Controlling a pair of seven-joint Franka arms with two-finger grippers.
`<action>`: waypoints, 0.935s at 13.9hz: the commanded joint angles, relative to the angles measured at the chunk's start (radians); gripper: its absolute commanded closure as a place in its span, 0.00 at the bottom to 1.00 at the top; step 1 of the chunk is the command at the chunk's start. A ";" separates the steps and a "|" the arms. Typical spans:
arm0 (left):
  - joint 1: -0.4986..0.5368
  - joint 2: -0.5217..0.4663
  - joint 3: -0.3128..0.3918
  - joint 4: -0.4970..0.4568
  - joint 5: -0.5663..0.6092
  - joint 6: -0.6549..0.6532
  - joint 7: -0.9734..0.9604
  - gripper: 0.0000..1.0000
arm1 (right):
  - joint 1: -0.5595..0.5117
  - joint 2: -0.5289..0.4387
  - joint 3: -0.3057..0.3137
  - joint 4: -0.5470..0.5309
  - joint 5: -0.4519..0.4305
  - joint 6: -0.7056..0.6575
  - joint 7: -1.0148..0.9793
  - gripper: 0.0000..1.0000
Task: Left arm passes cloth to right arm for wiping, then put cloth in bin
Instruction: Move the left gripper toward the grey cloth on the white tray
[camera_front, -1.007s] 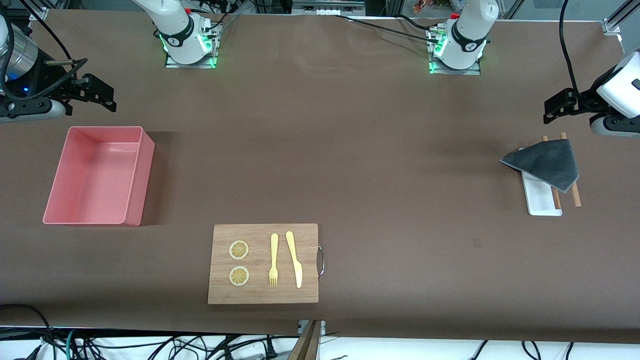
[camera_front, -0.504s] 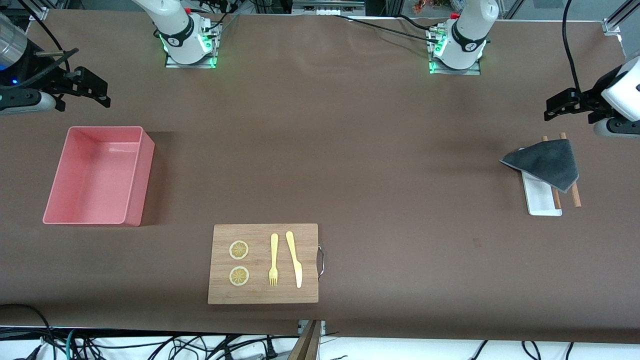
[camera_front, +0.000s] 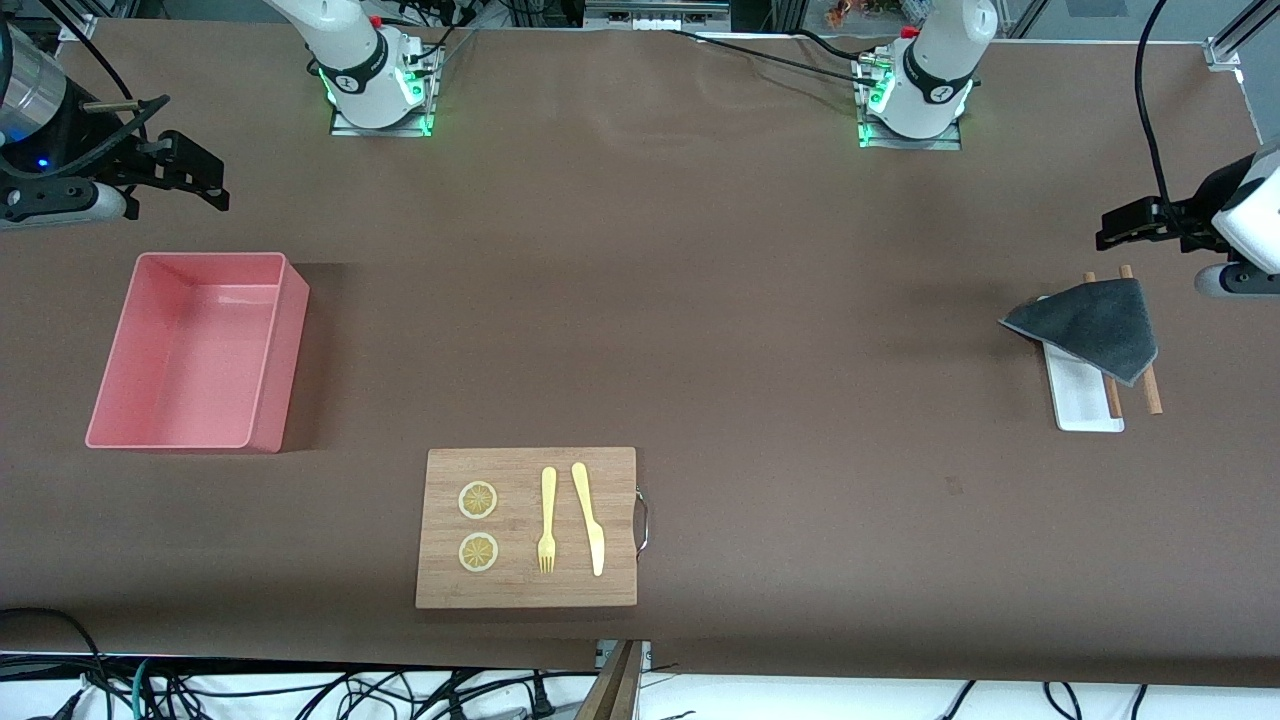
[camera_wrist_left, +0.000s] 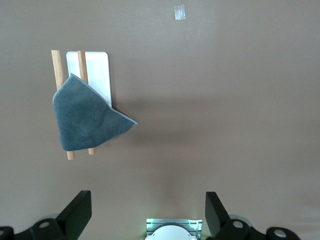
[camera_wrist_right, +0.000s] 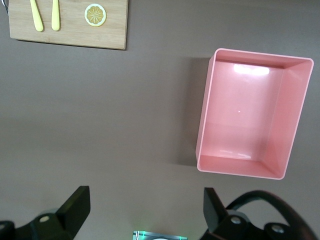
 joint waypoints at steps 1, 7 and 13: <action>0.025 0.037 0.001 0.057 -0.024 -0.018 0.007 0.00 | -0.015 0.015 0.000 0.026 0.010 -0.024 -0.014 0.00; 0.033 0.098 0.001 0.057 -0.022 -0.017 0.011 0.00 | -0.013 0.015 0.002 0.027 0.012 -0.024 -0.008 0.00; 0.053 0.257 0.001 0.059 -0.002 0.060 0.319 0.00 | -0.013 0.015 0.000 0.027 0.012 -0.024 -0.007 0.00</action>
